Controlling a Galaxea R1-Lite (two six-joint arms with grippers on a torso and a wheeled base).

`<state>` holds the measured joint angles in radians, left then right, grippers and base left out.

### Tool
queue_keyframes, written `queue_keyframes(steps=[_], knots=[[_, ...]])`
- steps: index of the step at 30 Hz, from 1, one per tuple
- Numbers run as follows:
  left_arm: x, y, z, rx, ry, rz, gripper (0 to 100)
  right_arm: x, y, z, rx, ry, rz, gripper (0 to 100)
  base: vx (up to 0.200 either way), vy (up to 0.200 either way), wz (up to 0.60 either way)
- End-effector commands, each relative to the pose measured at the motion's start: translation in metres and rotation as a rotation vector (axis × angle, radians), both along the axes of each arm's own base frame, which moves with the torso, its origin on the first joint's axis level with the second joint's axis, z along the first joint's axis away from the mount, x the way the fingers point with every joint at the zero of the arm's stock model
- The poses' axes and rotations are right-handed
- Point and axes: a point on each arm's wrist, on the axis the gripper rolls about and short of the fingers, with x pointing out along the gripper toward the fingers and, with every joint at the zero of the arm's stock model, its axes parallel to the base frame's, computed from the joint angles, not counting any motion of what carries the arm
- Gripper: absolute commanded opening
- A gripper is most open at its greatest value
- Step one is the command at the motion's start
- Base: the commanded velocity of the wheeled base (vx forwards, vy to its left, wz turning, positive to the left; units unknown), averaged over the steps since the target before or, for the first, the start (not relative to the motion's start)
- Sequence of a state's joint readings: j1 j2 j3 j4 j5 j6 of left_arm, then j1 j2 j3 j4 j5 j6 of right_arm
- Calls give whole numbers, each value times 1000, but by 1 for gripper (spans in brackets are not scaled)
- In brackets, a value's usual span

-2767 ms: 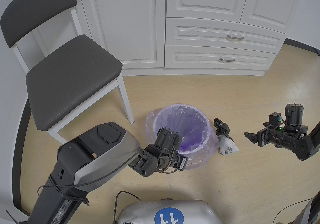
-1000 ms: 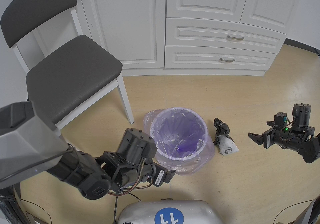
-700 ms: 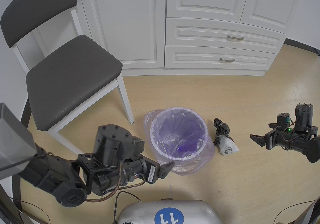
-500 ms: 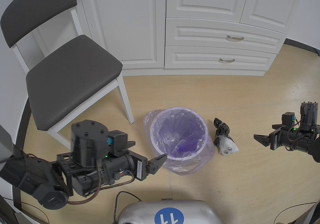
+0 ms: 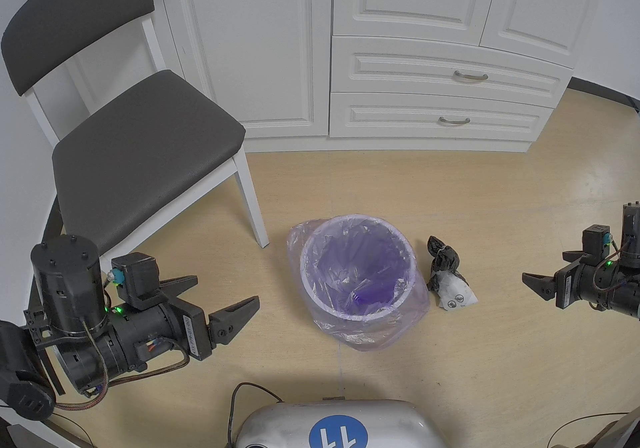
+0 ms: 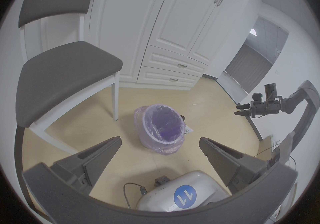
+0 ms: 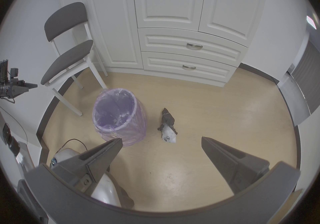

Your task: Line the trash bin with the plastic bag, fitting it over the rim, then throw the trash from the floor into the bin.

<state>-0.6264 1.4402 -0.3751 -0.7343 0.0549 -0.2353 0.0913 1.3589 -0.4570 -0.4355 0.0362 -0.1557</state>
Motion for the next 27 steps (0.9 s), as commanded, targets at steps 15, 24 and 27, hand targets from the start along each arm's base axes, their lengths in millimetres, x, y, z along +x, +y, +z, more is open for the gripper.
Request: queue_keyframes(steps=[15, 24, 27], knots=[[-1, 13, 52, -83, 191, 61, 100, -1, 21, 4, -12, 108, -11, 100, 0, 0, 0], [-1, 13, 41, -4, 186, 29, 100, 3, 27, 27, 116, 207, -67, 100, 0, 0, 0], [-2, 14, 37, -1, 199, 33, 100, 4, 27, 30, 123, 220, -75, 100, 0, 0, 0]])
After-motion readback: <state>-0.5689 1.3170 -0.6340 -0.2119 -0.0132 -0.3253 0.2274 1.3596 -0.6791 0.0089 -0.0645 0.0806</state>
